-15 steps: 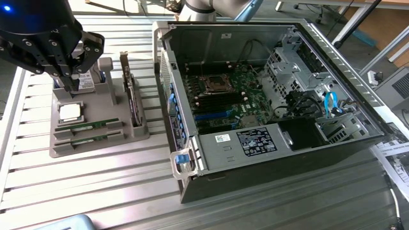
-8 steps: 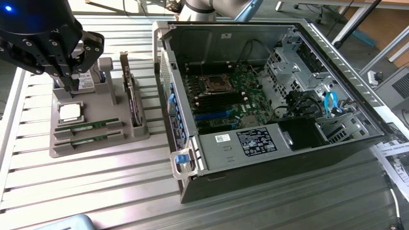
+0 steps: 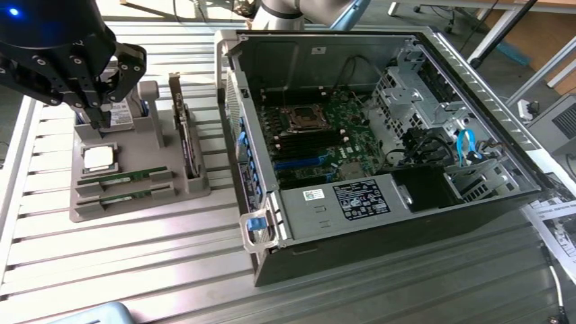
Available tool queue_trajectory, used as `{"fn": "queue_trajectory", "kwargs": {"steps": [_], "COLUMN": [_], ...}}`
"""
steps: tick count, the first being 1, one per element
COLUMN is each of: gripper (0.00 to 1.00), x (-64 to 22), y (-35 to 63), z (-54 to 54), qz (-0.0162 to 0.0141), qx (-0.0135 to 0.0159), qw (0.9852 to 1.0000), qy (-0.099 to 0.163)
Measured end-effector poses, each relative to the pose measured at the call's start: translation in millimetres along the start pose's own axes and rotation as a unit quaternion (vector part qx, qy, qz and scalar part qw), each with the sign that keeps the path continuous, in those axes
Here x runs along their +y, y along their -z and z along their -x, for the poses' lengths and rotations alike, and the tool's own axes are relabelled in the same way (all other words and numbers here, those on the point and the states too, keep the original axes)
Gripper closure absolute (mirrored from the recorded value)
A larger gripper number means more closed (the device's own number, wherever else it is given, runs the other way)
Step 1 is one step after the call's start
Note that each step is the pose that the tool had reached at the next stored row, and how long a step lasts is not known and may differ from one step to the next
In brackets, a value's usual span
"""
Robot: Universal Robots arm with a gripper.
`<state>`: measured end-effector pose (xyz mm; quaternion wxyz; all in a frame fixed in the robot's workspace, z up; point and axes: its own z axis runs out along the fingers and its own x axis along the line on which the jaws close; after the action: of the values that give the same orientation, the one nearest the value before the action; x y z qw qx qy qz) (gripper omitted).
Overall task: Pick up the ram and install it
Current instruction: 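Pick up the ram and move it above insertion slot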
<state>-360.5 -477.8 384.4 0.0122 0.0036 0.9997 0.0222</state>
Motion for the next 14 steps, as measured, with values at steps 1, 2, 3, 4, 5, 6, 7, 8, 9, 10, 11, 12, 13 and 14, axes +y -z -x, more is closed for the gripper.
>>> {"fn": "queue_trajectory", "kwargs": {"steps": [1,2,3,4,5,6,7,8,9,10,11,12,13,14], "gripper": [0.89,0.89,0.89,0.89,0.89,0.89,0.89,0.89,0.89,0.89,0.89,0.89,0.89,0.89], "x": [0.0,0.0,0.0,0.0,0.0,0.0,0.0,0.0,0.0,0.0,0.0,0.0,0.0,0.0], "y": [0.0,0.0,0.0,0.0,0.0,0.0,0.0,0.0,0.0,0.0,0.0,0.0,0.0,0.0], "z": [0.0,0.0,0.0,0.0,0.0,0.0,0.0,0.0,0.0,0.0,0.0,0.0,0.0,0.0], "qz": [0.0001,0.0001,0.0001,0.0002,0.0002,0.0002,0.0003,0.0003,0.0004,0.0004,0.0005,0.0005,0.0005,0.0006], "qx": [0.0001,0.0002,0.0003,0.0003,0.0004,0.0005,0.0006,0.0007,0.0007,0.0008,0.0009,0.0009,0.001,0.0011], "qw": [1.0,1.0,1.0,1.0,1.0,0.9999,0.9999,0.9999,0.9999,0.9998,0.9998,0.9998,0.9997,0.9997], "qy": [0.002,0.004,0.006,0.007,0.009,0.01,0.013,0.015,0.017,0.018,0.019,0.021,0.023,0.024]}}
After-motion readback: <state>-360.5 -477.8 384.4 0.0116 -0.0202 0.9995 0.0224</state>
